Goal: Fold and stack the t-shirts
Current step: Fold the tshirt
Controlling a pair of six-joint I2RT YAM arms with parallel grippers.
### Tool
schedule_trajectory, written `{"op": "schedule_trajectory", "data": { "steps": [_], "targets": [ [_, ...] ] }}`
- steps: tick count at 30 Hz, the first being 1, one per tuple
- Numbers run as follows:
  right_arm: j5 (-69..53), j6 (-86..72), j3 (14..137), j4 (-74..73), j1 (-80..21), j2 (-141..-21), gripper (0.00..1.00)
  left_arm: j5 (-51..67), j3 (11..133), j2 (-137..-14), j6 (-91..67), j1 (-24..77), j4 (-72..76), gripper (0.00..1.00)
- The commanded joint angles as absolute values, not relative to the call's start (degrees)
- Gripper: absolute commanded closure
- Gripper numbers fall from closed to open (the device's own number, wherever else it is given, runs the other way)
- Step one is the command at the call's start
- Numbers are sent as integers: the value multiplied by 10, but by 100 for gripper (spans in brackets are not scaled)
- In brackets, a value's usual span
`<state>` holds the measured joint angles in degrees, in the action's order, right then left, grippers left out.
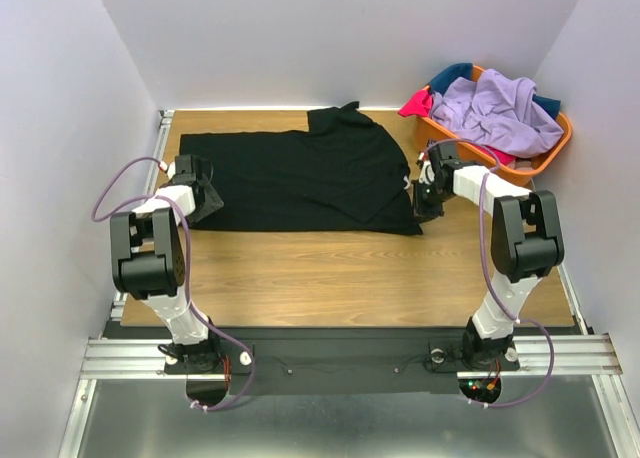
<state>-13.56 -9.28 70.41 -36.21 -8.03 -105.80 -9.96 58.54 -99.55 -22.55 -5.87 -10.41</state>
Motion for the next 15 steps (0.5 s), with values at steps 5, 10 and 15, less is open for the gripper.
{"op": "schedule_trajectory", "data": {
  "steps": [5, 10, 15],
  "targets": [
    [-83, -101, 732, -459, -79, -1013, 95, -122, 534, -907, -228, -63, -189, 21],
    [-76, -96, 805, -491, -81, -999, 49, -127, 579, -848, -249, -34, -219, 6],
    [-87, -91, 878, -487, -91, -995, 39, -118, 640, -848, -272, 33, -228, 6]
  ]
}}
